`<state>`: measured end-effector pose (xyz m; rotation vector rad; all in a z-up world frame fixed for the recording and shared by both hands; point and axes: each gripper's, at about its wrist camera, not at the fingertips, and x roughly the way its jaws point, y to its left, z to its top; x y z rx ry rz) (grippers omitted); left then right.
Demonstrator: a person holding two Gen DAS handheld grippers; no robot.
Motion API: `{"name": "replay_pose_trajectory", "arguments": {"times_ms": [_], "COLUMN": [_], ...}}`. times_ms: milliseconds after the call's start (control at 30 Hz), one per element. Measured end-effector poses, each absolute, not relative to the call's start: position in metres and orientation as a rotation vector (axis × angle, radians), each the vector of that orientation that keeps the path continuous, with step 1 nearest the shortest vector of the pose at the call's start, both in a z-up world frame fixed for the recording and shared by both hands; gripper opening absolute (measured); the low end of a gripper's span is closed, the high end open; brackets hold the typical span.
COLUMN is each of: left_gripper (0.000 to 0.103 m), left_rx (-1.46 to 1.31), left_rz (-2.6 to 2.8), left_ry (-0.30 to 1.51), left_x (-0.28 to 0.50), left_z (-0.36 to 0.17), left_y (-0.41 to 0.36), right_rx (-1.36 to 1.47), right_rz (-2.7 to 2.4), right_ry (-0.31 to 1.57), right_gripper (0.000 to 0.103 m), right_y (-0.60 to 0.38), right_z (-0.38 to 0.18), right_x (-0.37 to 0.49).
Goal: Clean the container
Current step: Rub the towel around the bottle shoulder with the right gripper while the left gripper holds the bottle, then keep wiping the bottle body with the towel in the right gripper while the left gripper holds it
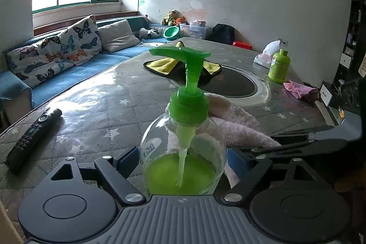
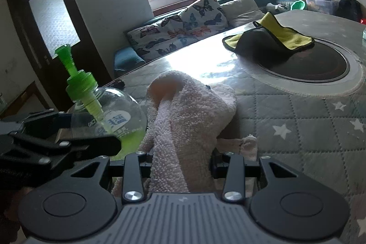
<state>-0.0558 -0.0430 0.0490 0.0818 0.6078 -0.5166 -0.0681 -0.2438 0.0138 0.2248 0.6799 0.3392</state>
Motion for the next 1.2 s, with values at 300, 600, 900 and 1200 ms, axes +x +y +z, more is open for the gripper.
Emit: {"name": "replay_pose_trajectory", "arguments": {"times_ms": [300,600,900,1200], "left_gripper": [0.086,0.087,0.087,0.087], "left_rx": [0.106,0.119,0.112,0.065], "left_rz": [-0.566,-0.611,-0.612,-0.556], "left_ry": [0.591,0.577,0.573,0.596], "left_x": [-0.057,-0.056,-0.057,-0.059], "left_z": [0.048,0.046,0.046,0.047], "left_y": [-0.034,-0.031,-0.029,-0.032], "right_rx": [0.330,0.443,0.408,0.253], "right_rz": [0.387,0.491,0.418,0.364], "right_ry": [0.649,0.575,0.650,0.692], "right_gripper": [0.040,0.040,0.040,0.040], "right_y": [-0.256,-0.255,-0.252,-0.240], "right_z": [0.032,0.063,0.033,0.012], "right_x": [-0.077,-0.045,-0.027,-0.042]}}
